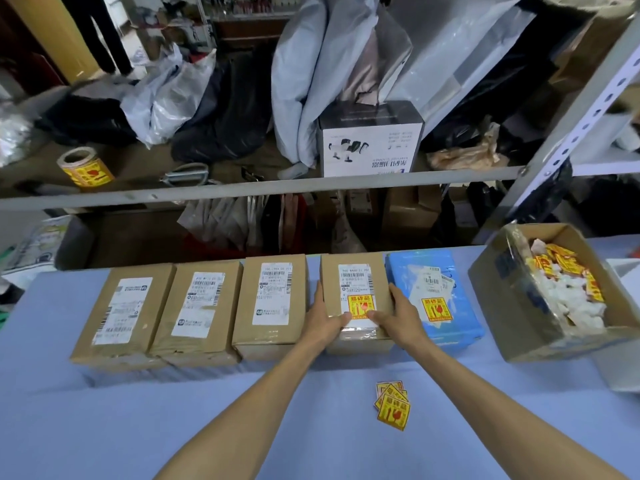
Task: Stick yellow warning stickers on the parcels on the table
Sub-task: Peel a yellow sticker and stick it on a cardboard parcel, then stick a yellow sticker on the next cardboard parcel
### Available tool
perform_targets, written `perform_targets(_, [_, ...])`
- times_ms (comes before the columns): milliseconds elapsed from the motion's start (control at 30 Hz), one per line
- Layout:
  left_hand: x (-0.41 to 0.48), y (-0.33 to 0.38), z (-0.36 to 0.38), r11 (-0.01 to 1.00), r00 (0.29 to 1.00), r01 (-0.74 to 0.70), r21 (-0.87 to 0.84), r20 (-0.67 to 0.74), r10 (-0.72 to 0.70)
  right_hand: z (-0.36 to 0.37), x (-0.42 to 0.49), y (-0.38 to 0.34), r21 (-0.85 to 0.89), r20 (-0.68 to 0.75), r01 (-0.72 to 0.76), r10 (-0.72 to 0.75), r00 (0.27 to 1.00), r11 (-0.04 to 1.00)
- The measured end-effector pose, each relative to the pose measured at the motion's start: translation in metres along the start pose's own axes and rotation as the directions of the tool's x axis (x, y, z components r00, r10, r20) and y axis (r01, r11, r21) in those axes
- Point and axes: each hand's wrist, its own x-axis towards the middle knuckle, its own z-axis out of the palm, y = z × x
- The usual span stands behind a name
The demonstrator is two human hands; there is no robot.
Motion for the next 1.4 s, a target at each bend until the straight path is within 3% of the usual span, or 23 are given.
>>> perform_targets(133, [-0.005,0.006,-0.003,0.976,0.993,-0.114,0.188,-0.012,0.118,0.003,0.001,-0.004,-0.092,-0.055,-0.003,-0.002,0.999,0.996])
perform_targets(233, [-0.014,0.012,-0.014,0.913,0.973,-0.217,0.345,-0.004,0.233,0.006,0.001,-0.014,-0.292,-0.08,0.005,-0.03,0.996,0.956])
perform_targets(300, [-0.019,0.014,-0.029,0.886,0.966,-0.225,0.406,-0.028,0.258,0.008,-0.003,-0.023,-0.521,-0.039,0.083,-0.12,0.992,0.85])
perform_targets(367, [-0.023,0.012,-0.051,0.857,0.958,-0.211,0.47,-0.076,0.278,0.015,-0.009,-0.031,-0.708,0.078,0.217,-0.231,0.97,0.672])
perform_targets(433, [-0.029,0.004,-0.076,0.84,0.952,-0.164,0.518,-0.14,0.272,0.026,-0.015,-0.04,-0.758,0.205,0.339,-0.29,0.935,0.558])
perform_targets(500, [-0.036,-0.007,-0.1,0.847,0.951,-0.085,0.526,-0.21,0.226,0.044,-0.019,-0.051,-0.708,0.262,0.41,-0.324,0.909,0.575])
perform_targets(600, [-0.039,-0.021,-0.123,0.828,0.949,-0.002,0.561,-0.26,0.178,0.072,-0.018,-0.068,-0.575,0.28,0.433,-0.33,0.901,0.694])
perform_targets(700, [-0.035,-0.025,-0.134,0.817,0.945,0.013,0.577,-0.273,0.178,0.098,-0.014,-0.078,-0.46,0.26,0.363,-0.267,0.928,0.81])
perform_targets(867, [-0.02,-0.031,-0.136,0.884,0.966,-0.097,0.456,-0.172,0.195,0.123,-0.01,-0.078,-0.259,0.22,0.2,-0.144,0.965,0.945])
perform_targets(1000, [-0.005,-0.033,-0.142,0.949,0.977,-0.107,0.295,-0.144,0.155,0.131,-0.006,-0.08,-0.137,0.206,0.133,-0.103,0.973,0.982])
perform_targets(1100, [0.001,-0.035,-0.14,0.992,0.989,-0.026,0.125,-0.143,0.044,0.134,-0.001,-0.082,-0.069,0.234,0.071,-0.053,0.971,0.995])
perform_targets(1400, [-0.017,-0.021,-0.143,0.996,0.986,-0.047,0.07,-0.157,0.058,0.132,-0.004,-0.081,-0.001,0.206,-0.017,0.017,0.978,1.0])
